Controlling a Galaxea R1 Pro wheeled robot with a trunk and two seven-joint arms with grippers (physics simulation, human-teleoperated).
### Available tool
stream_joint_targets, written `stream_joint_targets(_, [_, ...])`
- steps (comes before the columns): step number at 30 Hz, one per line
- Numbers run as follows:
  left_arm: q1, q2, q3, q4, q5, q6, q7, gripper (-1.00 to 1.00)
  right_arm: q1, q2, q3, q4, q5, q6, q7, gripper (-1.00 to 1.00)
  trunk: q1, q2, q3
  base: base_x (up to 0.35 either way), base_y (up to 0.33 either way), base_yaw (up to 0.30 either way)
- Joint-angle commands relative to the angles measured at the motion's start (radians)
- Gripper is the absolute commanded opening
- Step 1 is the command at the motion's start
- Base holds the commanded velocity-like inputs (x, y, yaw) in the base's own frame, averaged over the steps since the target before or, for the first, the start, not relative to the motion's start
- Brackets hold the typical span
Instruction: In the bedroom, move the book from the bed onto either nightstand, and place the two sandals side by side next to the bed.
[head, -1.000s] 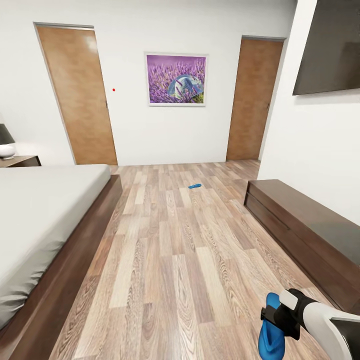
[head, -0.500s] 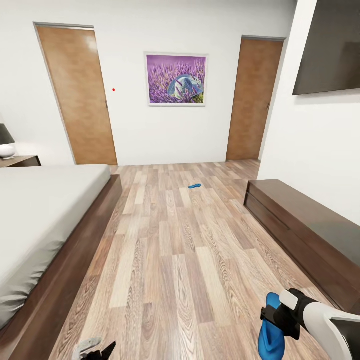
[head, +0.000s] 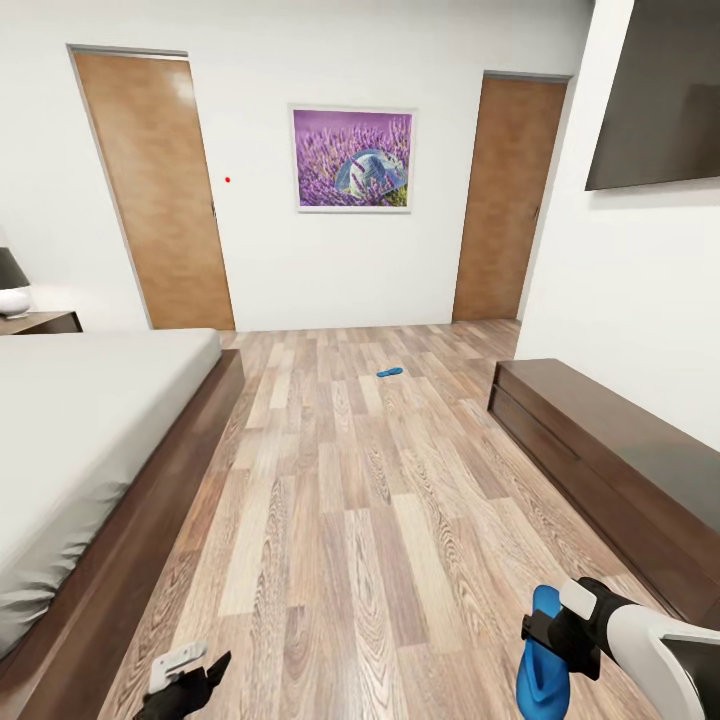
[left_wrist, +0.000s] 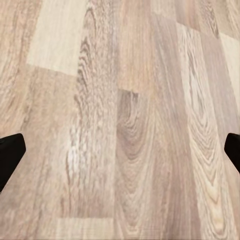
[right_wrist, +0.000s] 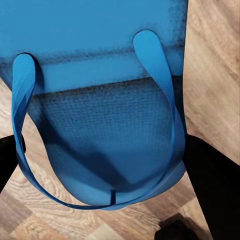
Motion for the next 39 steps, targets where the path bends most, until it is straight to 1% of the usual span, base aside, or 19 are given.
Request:
stream_joint_targets(1, [-0.001, 0.001, 0.002, -0.002, 0.006, 0.001, -0.006, 1.00, -0.001, 0.000, -0.002, 0.001, -0.007, 0.000, -0.006, -1.00, 0.000, 0.000, -0.001, 0.000, 0.000, 0.000])
stream_joint_targets(14, [-0.001, 0.000, 0.000, -0.009, 0.004, -0.001, -0.005, 1.00, -0.001, 0.000, -0.002, 0.001, -0.007, 0.000, -0.006, -1.00, 0.000, 0.000, -0.001, 0.000, 0.000, 0.000])
stream_joint_targets(22, [-0.001, 0.004, 0.000, -0.009, 0.004, -0.001, -0.007, 1.00, -0.001, 0.000, -0.002, 0.001, -0.010, -0.001, -0.007, -1.00, 0.000, 0.000, -0.001, 0.008, 0.000, 0.000])
stream_joint_targets(39, [0.000, 0.005, 0.000, -0.009, 0.006, -0.001, -0.009, 1.00, -0.001, 0.001, -0.002, -0.001, -0.010, -0.001, -0.009, -1.00, 0.000, 0.000, -0.001, 0.165, 0.000, 0.000])
